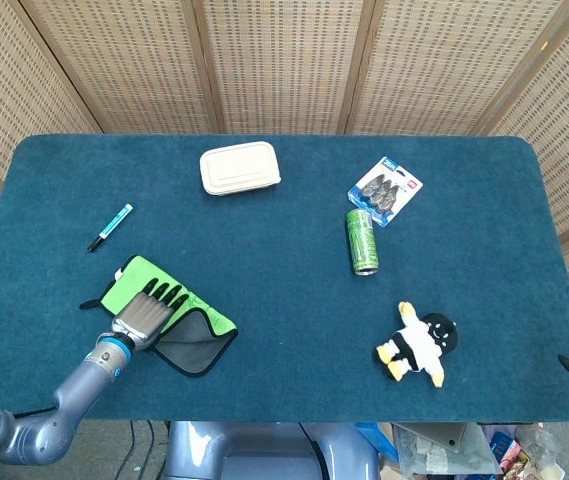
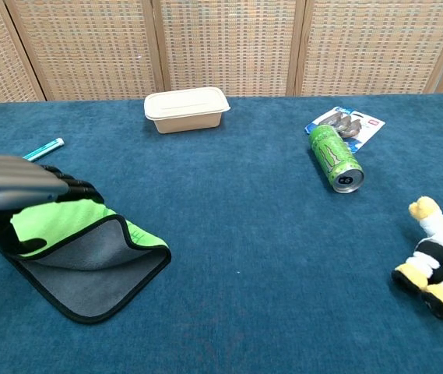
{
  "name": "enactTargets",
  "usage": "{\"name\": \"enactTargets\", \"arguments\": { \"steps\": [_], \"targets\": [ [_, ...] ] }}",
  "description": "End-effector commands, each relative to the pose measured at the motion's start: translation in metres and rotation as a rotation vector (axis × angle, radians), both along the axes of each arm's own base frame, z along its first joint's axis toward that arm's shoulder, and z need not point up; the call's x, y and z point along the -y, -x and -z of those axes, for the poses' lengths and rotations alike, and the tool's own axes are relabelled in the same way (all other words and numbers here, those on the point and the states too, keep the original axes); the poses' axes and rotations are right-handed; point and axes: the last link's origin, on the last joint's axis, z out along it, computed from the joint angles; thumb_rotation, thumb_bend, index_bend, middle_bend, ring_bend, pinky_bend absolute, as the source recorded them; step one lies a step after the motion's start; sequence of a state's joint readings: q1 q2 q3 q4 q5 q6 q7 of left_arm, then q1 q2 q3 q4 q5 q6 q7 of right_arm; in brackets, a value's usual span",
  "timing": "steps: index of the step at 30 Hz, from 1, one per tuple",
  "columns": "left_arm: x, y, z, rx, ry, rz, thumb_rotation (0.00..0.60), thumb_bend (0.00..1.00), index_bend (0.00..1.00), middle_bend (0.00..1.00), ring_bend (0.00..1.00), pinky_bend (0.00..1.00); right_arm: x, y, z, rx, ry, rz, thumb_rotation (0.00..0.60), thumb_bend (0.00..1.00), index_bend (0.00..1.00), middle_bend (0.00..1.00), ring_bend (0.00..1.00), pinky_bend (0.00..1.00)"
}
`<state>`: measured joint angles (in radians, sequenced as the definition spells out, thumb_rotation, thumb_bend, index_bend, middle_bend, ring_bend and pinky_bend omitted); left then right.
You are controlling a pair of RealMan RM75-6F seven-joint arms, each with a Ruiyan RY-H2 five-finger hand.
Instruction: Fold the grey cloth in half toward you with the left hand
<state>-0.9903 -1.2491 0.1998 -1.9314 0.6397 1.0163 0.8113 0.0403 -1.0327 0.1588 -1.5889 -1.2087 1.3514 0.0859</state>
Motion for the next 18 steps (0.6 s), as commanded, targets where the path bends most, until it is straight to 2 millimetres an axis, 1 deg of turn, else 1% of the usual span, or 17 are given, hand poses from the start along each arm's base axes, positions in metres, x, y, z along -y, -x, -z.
{"name": "enactTargets", "arguments": {
  "steps": [1,3,5,7,9,14,18],
  "targets": [
    [-0.003,-0.008,-0.008,0.054,-0.020,0.004,0.600,0.47,0.00,0.00,0.00,0.00,0.000,0.000,0.000,0.000,0.000,-0.001,0.600,0.00,0.00,0.00,0.00,0.00],
    [-0.006,-0.016,-0.010,0.081,-0.018,0.017,0.600,0.47,0.00,0.00,0.00,0.00,0.000,-0.001,0.000,0.000,-0.002,-0.002,0.600,0.00,0.00,0.00,0.00,0.00],
    [-0.009,-0.023,-0.007,0.095,-0.001,0.029,0.600,0.47,0.00,0.00,0.00,0.00,0.001,-0.001,0.001,-0.001,-0.004,-0.003,0.600,0.00,0.00,0.00,0.00,0.00],
    [-0.013,-0.033,0.002,0.097,0.024,0.060,0.600,0.47,0.00,0.00,0.00,0.00,0.001,-0.001,0.002,-0.003,-0.008,-0.004,0.600,0.00,0.00,0.00,0.00,0.00],
    [-0.016,-0.039,0.016,0.074,0.061,0.071,0.600,0.47,0.00,0.00,0.00,0.00,0.001,-0.001,0.002,-0.005,-0.008,0.000,0.600,0.00,0.00,0.00,0.00,0.00],
    [-0.018,-0.043,0.032,0.024,0.079,0.030,0.600,0.47,0.05,0.00,0.00,0.00,0.000,0.002,0.001,-0.003,-0.001,0.010,0.600,0.00,0.00,0.00,0.00,0.00],
    [-0.021,-0.044,0.038,0.008,0.070,0.015,0.600,0.47,0.14,0.00,0.00,0.00,0.000,0.004,0.001,-0.003,-0.003,0.015,0.600,0.00,0.00,0.00,0.00,0.00]
  ]
}}
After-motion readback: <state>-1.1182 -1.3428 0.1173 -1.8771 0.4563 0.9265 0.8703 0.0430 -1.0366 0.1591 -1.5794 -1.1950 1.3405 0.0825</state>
